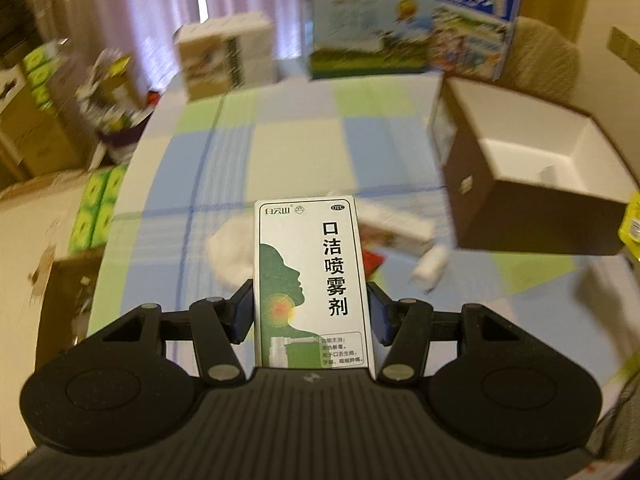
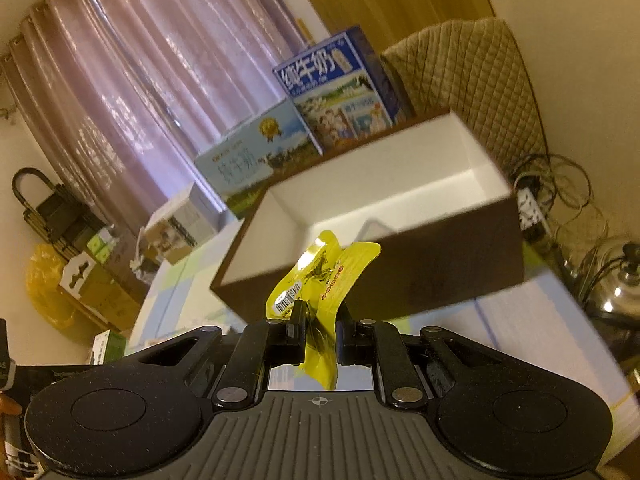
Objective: Organize objects
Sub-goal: 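Carry both items into the brown box and open both tools to release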
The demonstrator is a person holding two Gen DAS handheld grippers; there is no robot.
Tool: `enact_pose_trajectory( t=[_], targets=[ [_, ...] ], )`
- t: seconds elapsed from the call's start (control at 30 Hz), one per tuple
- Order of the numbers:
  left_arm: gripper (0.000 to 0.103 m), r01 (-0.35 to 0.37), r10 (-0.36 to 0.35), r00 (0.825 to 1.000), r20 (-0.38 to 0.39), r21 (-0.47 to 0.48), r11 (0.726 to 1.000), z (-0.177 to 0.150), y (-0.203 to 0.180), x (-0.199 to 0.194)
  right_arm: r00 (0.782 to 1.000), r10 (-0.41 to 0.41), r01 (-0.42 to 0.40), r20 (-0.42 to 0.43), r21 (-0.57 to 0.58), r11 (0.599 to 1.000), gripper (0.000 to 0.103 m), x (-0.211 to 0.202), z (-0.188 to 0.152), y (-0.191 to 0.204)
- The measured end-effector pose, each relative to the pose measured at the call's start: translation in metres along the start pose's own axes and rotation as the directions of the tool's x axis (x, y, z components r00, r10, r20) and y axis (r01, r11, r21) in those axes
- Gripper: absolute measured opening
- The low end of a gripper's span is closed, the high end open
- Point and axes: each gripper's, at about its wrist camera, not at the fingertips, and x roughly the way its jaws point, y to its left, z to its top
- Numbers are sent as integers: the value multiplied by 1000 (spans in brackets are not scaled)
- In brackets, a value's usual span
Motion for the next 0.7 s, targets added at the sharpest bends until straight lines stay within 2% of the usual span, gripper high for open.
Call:
enact_pose_trajectory(
  t=[0.1, 0.3, 0.53, 0.7],
  targets=[
    [52, 40, -41, 999, 24, 46, 998, 20, -22, -5, 999, -4, 3, 35, 5, 1000, 10, -7, 19, -6],
    [52, 127, -134, 990, 52, 116, 985, 63, -77, -1, 994, -64, 67, 92, -30, 997, 10, -7, 58, -14],
    [52, 233, -236, 972, 16, 114, 966, 111, -146, 26, 992, -107, 109, 66, -35, 993, 10, 18, 94, -33],
    [52, 264, -263, 964, -26, 97, 960, 137, -190, 52, 990, -139, 140, 34, -35, 990, 10, 44, 110, -51]
  ],
)
